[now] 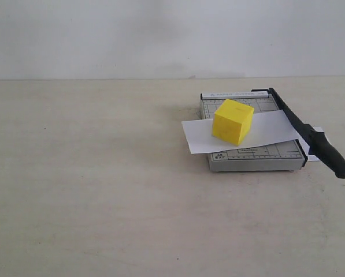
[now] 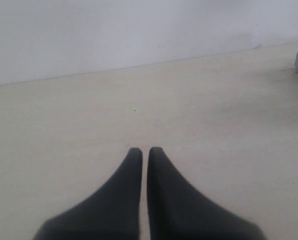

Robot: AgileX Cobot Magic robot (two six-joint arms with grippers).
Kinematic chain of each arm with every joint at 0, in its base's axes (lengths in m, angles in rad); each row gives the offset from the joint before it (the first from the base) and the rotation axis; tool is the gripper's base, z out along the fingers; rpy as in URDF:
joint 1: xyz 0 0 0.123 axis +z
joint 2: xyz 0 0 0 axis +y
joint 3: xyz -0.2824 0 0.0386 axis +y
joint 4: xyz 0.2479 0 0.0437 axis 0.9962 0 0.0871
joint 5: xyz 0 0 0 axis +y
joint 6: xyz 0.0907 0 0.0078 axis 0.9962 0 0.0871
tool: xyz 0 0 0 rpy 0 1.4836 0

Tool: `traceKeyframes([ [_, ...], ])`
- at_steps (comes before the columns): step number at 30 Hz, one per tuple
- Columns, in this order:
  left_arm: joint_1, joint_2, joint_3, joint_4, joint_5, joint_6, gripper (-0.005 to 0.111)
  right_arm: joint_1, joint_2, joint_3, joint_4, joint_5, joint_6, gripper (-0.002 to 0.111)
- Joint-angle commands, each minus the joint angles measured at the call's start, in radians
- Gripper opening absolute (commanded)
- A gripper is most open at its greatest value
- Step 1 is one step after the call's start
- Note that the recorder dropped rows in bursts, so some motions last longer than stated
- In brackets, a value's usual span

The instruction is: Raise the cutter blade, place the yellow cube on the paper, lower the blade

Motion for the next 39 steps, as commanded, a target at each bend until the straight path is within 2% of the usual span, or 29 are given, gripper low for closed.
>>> traceKeyframes([
  [1, -0.001, -0.002, 0.003, -0.01, -0.005, 0.003, 0.004, -0.001, -0.007, 0.028, -0.187, 0.01, 0.158, 0.0],
  [5, -0.001, -0.002, 0.003, -0.01, -0.005, 0.003, 0.004, -0.001, -0.007, 0.035, -0.32, 0.013, 0.28, 0.0],
  [39, -0.001, -0.002, 0.003, -0.01, -0.005, 0.003, 0.004, -0.001, -0.007, 0.066, -0.322, 0.012, 0.288, 0.0],
])
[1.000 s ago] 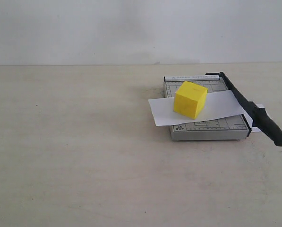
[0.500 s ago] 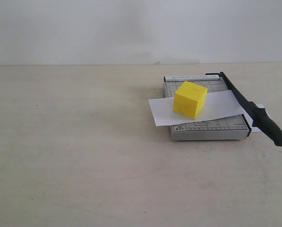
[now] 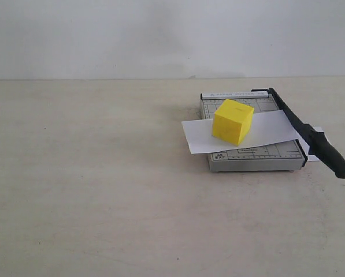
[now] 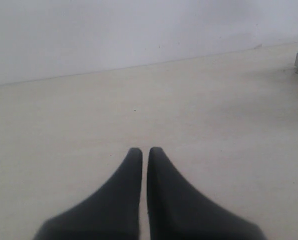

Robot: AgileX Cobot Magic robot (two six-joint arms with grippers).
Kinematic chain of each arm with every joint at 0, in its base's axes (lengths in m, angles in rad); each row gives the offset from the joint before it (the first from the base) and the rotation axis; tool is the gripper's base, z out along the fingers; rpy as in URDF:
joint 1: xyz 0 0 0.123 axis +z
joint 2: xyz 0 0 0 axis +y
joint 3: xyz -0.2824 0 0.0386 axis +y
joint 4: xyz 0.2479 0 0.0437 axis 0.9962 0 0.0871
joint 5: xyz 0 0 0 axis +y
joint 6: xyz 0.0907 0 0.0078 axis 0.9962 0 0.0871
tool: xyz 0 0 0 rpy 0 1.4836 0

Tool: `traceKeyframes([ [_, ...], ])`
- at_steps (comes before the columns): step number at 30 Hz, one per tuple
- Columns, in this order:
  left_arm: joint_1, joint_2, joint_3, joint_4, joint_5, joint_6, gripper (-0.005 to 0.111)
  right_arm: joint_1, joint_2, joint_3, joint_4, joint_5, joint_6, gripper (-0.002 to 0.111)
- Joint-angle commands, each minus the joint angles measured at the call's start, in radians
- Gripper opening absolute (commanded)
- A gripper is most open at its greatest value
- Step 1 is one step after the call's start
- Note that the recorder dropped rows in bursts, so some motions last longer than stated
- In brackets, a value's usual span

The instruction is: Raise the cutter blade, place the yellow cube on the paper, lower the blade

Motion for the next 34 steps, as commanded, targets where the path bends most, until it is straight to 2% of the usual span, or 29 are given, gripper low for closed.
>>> traceKeyframes([
  [1, -0.001, -0.002, 0.003, -0.01, -0.005, 0.003, 0.004, -0.001, -0.006, 0.005, -0.01, -0.005, -0.002, 0.0],
  [34, -0.001, -0.002, 0.003, -0.01, -0.005, 0.003, 0.004, -0.001, -0.006, 0.005, -0.01, -0.018, -0.002, 0.0],
])
